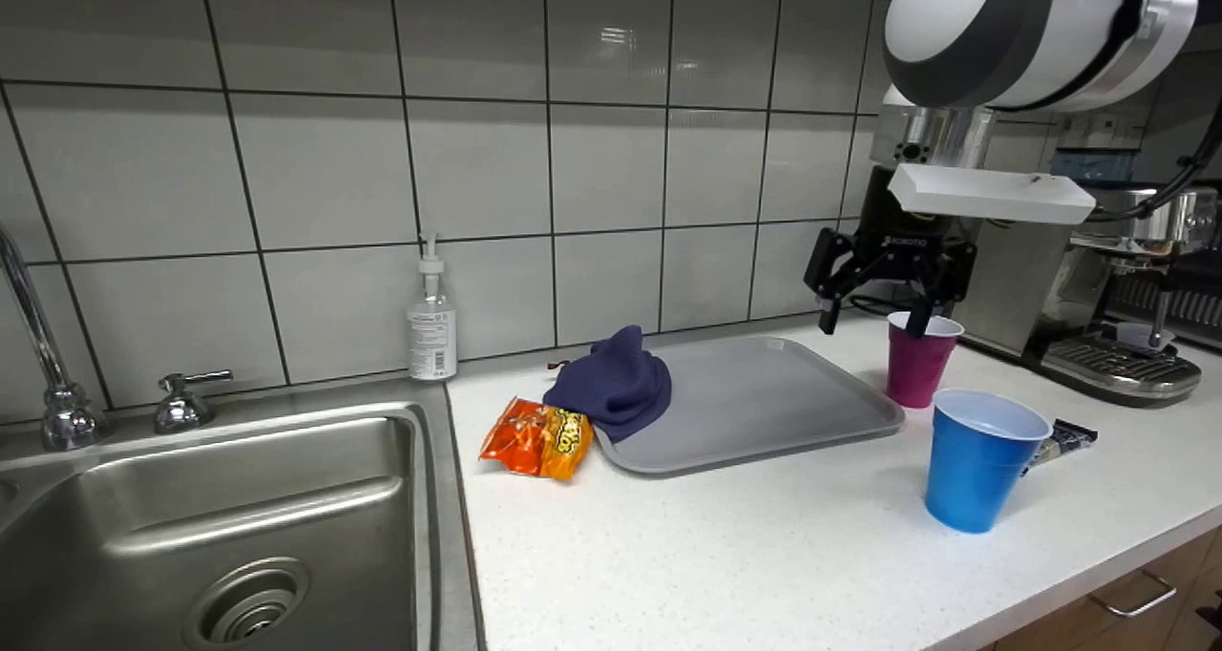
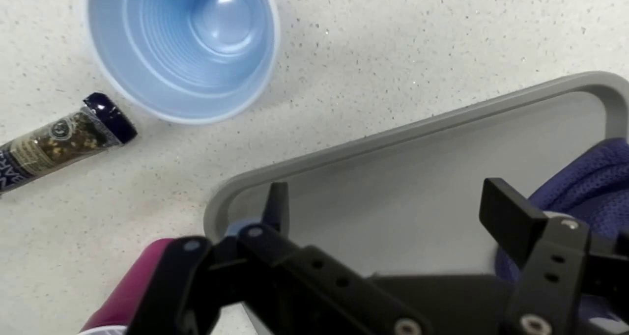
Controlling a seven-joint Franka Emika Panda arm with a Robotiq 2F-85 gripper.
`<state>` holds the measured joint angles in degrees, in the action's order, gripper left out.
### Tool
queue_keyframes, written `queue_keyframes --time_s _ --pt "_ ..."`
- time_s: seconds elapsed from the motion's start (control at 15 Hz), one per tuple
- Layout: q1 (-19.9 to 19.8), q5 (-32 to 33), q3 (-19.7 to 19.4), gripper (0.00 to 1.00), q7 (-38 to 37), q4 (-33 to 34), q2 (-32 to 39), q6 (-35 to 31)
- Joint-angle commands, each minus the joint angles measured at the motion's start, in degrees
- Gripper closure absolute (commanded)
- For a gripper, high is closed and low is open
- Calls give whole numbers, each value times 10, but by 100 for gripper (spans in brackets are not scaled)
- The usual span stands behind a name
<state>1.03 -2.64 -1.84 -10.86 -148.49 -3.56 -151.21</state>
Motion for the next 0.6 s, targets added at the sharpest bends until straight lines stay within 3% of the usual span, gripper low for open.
queue_keyframes --time_s 0.0,0.53 --pt "-7 -8 3 0 31 -45 -43 1" --pt "-6 -5 6 0 33 -76 -43 6"
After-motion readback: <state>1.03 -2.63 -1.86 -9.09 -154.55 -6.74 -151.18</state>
